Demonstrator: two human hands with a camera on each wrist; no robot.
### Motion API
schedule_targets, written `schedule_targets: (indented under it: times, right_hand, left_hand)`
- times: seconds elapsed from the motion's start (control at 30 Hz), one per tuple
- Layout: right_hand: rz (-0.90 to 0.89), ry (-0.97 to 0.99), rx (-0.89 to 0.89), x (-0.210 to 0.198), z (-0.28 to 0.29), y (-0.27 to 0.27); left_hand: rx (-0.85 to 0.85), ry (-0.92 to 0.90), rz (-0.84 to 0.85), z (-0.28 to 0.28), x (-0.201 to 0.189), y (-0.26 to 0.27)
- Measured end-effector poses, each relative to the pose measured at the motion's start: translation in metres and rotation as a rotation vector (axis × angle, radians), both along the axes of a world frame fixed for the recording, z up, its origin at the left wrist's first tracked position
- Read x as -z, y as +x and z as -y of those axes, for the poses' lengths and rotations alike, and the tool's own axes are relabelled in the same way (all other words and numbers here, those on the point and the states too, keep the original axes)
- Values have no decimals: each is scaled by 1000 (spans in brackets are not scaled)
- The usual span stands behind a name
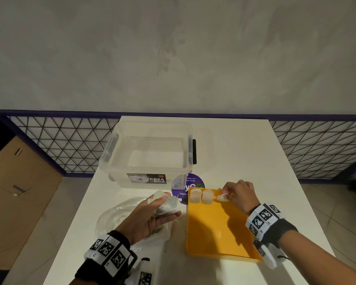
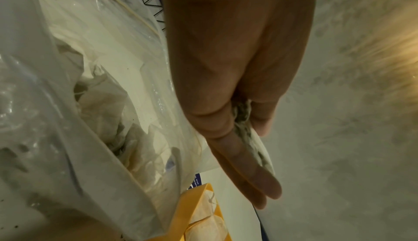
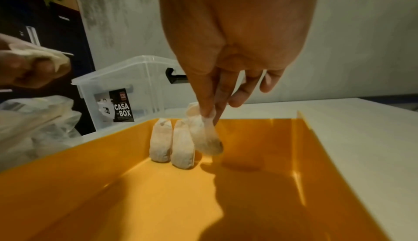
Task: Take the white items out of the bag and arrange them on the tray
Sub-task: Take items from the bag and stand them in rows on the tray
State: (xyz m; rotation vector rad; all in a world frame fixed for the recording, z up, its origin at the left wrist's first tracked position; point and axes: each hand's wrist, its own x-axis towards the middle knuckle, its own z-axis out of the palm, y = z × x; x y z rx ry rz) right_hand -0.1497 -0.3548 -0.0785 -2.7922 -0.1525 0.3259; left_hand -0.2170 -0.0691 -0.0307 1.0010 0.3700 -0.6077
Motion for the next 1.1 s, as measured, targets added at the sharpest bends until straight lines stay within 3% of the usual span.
schedule_targets:
  times: [0.3, 0.87, 1.1]
  right_hand:
    - [16, -67, -24, 24, 2, 3]
    - [155, -254, -149, 22, -10, 6]
    - [135, -301, -108, 17, -10, 11]
  left_hand:
    - [-2, 31, 12, -3, 1, -3]
    - [-12, 50, 12, -2, -2, -2]
    - [28, 41, 37, -3, 0, 0]
